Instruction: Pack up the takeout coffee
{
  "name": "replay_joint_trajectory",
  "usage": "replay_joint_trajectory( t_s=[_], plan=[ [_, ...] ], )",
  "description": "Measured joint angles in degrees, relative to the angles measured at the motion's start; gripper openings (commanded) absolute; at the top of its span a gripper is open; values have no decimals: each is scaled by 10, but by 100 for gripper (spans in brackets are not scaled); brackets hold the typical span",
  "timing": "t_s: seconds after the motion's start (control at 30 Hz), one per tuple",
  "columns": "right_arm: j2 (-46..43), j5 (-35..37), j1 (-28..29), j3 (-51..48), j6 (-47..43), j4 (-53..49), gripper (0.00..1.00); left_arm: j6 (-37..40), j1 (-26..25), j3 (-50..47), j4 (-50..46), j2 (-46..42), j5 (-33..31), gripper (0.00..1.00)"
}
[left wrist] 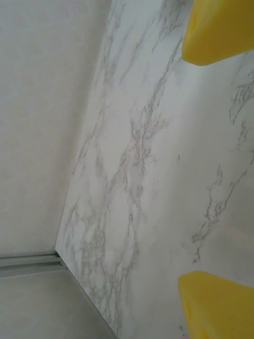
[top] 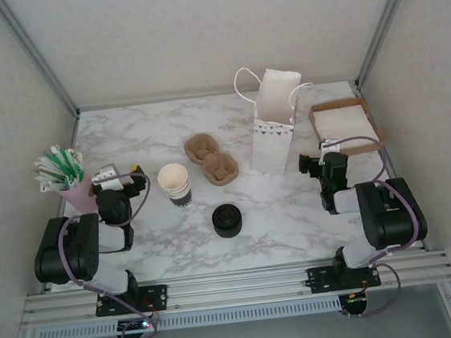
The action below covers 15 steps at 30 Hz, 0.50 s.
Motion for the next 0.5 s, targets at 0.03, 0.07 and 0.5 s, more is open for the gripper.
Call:
replay_joint_trajectory(
  t_s=[0.03,0.07,0.5],
  plan=[
    [0,-2,0,0,0,0,99,0,0,0,0,0,0,99],
    [0,-4,0,0,0,0,99,0,0,0,0,0,0,99],
    [0,-11,0,1,-3,0,99,0,0,0,0,0,0,99]
  ],
)
